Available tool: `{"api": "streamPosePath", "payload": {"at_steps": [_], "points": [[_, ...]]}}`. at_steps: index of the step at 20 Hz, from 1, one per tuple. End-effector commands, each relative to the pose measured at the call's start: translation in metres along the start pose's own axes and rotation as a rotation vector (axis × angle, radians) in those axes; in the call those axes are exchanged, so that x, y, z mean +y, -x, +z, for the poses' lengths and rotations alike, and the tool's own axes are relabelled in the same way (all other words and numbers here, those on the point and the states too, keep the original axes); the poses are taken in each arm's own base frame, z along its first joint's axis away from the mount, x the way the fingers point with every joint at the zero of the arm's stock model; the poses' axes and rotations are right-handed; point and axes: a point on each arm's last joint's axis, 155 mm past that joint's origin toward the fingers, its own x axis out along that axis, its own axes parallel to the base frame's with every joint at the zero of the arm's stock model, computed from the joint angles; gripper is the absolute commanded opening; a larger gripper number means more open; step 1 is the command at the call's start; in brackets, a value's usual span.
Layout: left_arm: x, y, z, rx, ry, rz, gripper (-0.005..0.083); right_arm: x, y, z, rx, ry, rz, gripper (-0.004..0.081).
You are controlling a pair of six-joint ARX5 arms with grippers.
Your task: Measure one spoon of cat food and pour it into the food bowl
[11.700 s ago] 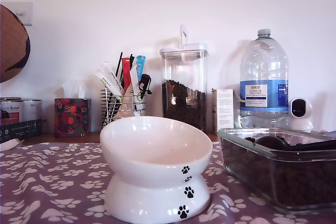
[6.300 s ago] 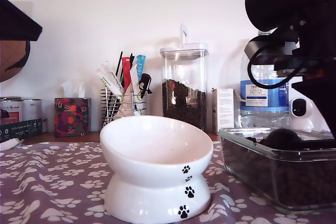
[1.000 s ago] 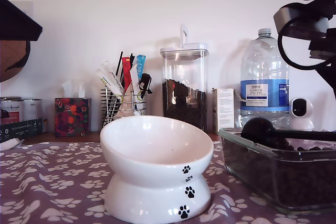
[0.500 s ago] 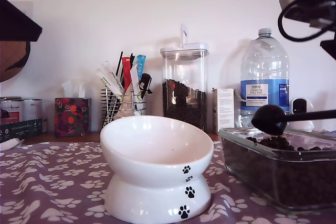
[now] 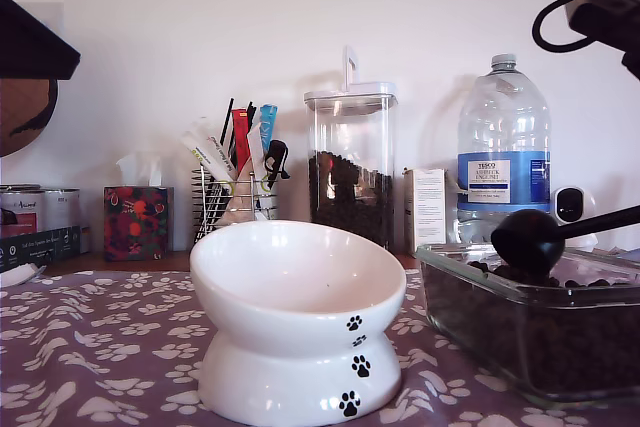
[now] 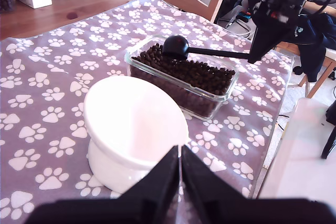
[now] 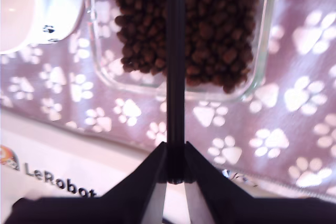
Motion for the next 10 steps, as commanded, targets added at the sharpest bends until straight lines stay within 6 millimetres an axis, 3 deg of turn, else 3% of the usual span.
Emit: {"api": "streamPosePath", "payload": {"at_steps": [1, 5, 10], "points": [[-0.001, -0.001, 0.0, 0.0, 0.001, -0.004, -0.0019, 0.0, -0.001, -0.003, 0.021, -0.046, 0.049, -0.0012], [-0.001, -0.001, 0.001, -0.003, 0.0, -0.004, -0.0019, 0.005, 0.004, -0.001, 0.008, -0.093, 0.187, -0.0013], [-0.001, -0.001, 0.001, -0.005, -0.001, -0.004, -0.0019, 0.006, -0.007, 0.0, 0.039, -0.166, 0.331, -0.0012]]}}
